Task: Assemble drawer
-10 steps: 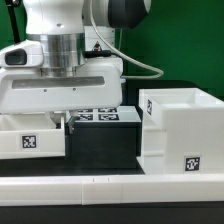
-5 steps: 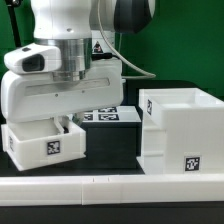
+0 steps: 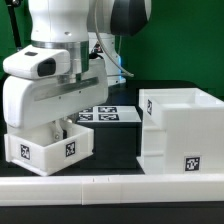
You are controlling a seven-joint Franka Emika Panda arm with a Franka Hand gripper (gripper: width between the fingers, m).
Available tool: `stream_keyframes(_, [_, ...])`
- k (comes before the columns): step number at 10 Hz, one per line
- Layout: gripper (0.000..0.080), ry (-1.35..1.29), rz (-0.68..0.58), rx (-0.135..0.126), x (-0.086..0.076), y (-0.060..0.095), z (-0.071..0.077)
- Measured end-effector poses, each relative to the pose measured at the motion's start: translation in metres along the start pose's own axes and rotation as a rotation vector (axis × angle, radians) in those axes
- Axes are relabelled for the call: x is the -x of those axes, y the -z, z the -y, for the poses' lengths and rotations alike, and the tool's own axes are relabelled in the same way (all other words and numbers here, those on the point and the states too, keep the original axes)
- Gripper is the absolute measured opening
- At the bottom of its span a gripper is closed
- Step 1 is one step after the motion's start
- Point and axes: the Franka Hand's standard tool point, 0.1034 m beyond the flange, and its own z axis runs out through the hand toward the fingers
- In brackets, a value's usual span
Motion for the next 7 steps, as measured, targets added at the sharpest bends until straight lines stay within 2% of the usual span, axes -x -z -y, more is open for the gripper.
stream_keyframes(2, [0.0042,0.206,0.015,0.007,-0.0131,0.0004,0.0093])
stream_keyframes(3, [0.0042,0.345,0.024,0.009,-0.0145,-0.0001,0.0105])
stream_keyframes(7, [0.0042,0.584,0.047,0.009,-0.0080,-0.0010,0.0071])
